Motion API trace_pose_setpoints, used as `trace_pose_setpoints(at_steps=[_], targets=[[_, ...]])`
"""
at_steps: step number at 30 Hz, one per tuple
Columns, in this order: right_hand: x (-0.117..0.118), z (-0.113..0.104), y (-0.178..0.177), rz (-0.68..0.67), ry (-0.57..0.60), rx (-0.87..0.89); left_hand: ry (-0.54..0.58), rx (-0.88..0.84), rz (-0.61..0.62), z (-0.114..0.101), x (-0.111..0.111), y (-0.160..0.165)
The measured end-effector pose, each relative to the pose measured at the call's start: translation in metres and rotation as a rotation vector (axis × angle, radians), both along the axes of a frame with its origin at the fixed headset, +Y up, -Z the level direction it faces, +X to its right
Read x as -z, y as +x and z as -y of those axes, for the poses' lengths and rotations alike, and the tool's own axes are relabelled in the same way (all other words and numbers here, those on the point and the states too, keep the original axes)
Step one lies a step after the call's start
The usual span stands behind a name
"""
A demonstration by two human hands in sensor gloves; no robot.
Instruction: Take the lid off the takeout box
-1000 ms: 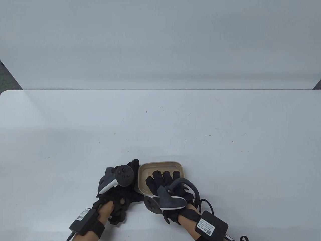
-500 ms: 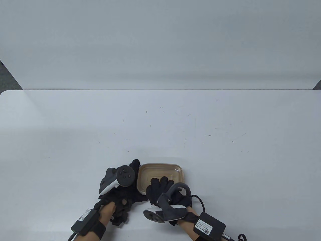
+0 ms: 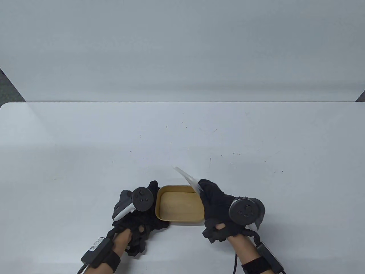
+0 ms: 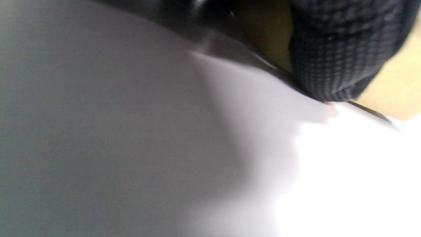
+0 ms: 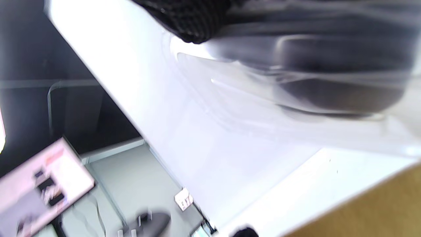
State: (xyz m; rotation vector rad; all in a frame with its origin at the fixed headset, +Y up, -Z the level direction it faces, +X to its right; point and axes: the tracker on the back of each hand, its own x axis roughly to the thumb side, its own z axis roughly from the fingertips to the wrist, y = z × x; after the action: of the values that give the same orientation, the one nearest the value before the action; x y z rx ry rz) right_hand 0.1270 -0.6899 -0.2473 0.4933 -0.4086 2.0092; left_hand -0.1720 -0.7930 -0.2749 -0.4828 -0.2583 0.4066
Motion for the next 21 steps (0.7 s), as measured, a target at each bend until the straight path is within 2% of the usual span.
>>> trace_pose_setpoints(at_steps=[6, 10, 11, 12, 14, 15, 18, 21], targets=[[0.005, -0.013, 0.049, 0.204, -0.017, 0.086, -0.001, 0.003, 0.0, 0.0, 0.0, 0.0], [0.026, -0.009, 0.084, 0.353, -0.269, 0.148, 0.0, 0.005, 0.0, 0.0, 0.0, 0.0], [0.032, -0.005, 0.092, 0.359, -0.381, 0.154, -0.001, 0.005, 0.0, 0.0, 0.0, 0.0], [0.039, 0.003, 0.102, 0.314, -0.541, 0.138, -0.001, 0.004, 0.001, 0.0, 0.0, 0.0], [0.044, 0.019, 0.116, 0.265, -0.762, 0.132, -0.001, 0.005, 0.001, 0.0, 0.0, 0.0], [0.046, 0.028, 0.123, 0.275, -0.807, 0.159, -0.001, 0.005, 0.001, 0.0, 0.0, 0.0], [0.048, 0.048, 0.134, 0.328, -0.844, 0.209, -0.002, 0.005, 0.001, 0.0, 0.0, 0.0], [0.048, 0.061, 0.138, 0.391, -0.873, 0.101, -0.002, 0.005, 0.001, 0.0, 0.0, 0.0]])
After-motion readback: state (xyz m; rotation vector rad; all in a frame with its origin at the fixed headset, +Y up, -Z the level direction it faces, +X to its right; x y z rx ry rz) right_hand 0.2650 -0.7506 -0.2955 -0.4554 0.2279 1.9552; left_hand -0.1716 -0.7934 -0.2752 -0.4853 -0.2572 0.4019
